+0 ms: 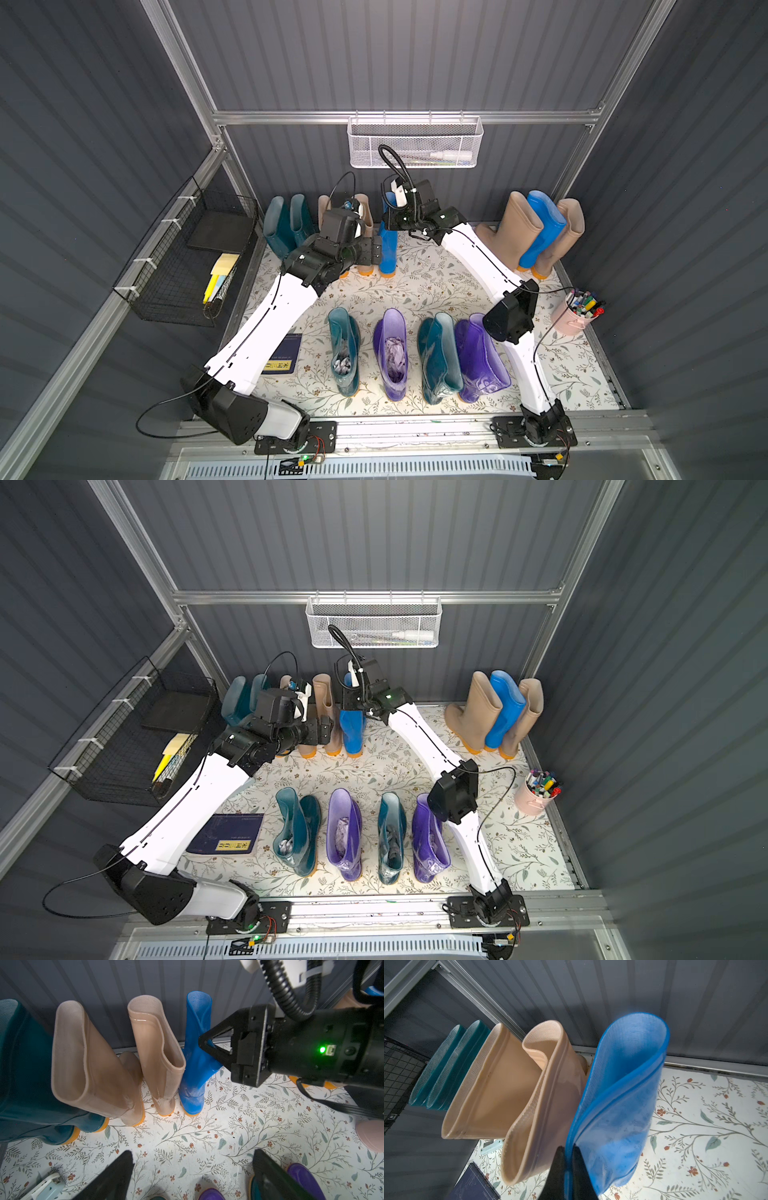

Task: Match and arrange rain boots in pairs
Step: Place the rain boot at the center of the board.

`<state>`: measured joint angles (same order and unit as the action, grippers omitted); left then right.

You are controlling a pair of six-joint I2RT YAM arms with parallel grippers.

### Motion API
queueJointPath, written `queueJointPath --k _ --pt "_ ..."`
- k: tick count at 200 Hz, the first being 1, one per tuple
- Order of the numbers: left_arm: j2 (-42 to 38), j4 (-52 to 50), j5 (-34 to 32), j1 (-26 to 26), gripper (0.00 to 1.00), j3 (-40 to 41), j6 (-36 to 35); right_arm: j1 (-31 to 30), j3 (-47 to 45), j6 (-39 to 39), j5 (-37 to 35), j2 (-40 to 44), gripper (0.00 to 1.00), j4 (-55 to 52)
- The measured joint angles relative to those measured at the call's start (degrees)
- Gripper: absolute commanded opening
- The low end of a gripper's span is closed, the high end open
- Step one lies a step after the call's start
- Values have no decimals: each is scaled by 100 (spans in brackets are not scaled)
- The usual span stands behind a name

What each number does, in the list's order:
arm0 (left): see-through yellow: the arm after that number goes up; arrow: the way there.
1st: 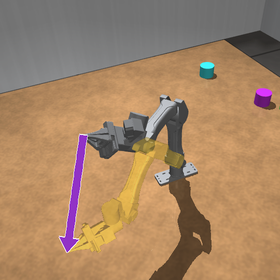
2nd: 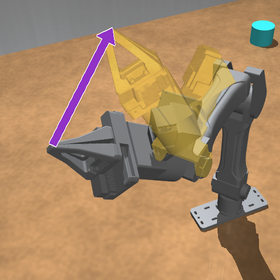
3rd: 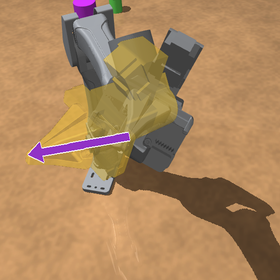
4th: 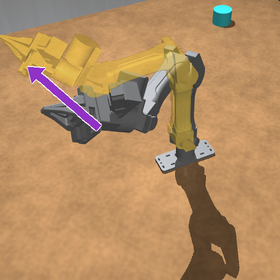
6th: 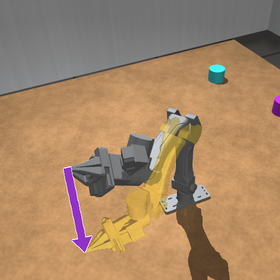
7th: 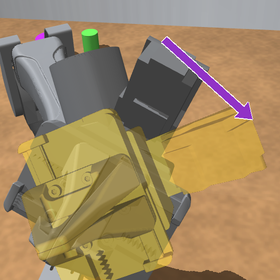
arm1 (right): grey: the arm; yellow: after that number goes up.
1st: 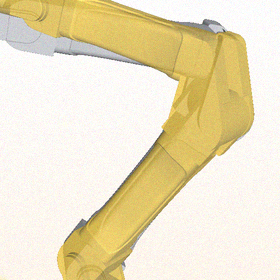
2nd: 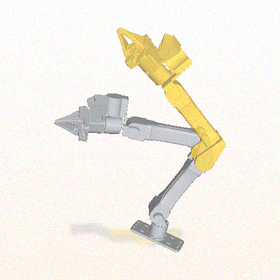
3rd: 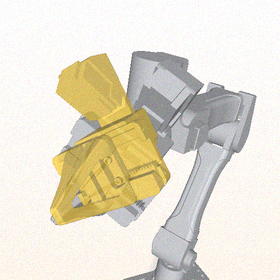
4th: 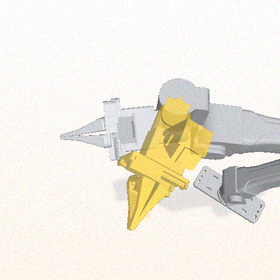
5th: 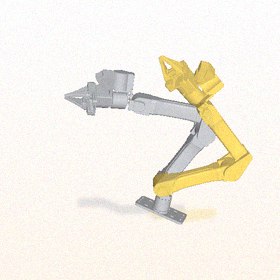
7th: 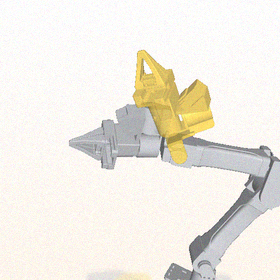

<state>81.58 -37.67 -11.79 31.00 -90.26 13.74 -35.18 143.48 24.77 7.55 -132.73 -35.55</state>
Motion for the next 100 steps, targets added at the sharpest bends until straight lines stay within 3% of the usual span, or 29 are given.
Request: queueJointPath --k 47,100 --pt "-15 2 -2 0 92 0 0 -7 0 22 42 2 24 313" --pt "-22 4 0 0 93 0 -2 -7 -195 -96 57 197 28 472"
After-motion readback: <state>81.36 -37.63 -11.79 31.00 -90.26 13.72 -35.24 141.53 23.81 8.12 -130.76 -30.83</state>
